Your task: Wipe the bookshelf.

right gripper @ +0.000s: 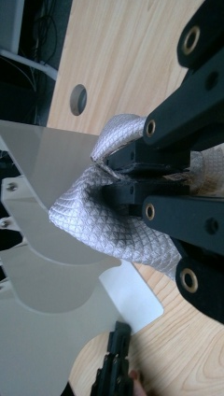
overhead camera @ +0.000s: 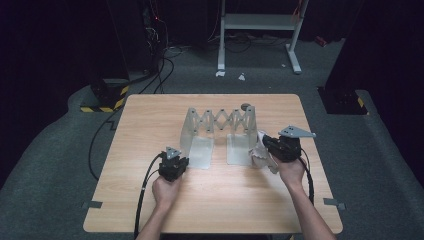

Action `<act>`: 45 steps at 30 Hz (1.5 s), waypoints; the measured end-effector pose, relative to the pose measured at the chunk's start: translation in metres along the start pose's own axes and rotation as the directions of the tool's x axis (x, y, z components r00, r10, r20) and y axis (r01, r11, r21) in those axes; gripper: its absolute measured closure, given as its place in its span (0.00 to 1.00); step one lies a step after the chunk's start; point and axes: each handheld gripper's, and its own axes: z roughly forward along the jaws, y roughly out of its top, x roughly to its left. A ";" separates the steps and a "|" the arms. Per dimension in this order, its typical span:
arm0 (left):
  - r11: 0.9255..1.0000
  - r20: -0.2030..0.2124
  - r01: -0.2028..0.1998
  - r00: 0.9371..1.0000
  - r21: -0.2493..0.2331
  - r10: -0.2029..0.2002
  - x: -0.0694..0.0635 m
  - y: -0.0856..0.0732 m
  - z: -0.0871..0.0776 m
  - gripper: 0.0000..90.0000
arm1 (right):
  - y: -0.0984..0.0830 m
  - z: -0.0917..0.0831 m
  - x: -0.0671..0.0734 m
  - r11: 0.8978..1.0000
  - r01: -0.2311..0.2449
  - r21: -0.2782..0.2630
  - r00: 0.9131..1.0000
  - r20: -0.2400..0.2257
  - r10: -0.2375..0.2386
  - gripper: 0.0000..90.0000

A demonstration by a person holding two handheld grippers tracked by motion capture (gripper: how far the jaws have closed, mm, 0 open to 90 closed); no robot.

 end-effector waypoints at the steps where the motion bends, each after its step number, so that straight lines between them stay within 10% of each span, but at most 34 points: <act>1: 1.000 0.000 0.000 1.000 0.000 0.000 0.000 0.000 0.000 0.93 | 0.001 -0.001 0.000 1.000 -0.003 -0.005 1.000 0.001 0.003 0.96; 22: 1.000 0.003 -0.006 1.000 0.003 0.006 0.000 0.000 0.000 0.93 | 0.034 0.001 -0.003 0.999 0.028 -0.036 0.999 0.037 -0.027 0.96; 45: 1.000 0.002 -0.014 1.000 0.001 0.014 -0.001 0.000 0.000 0.92 | -0.002 0.040 -0.014 0.998 -0.008 0.058 0.997 0.081 0.003 0.95</act>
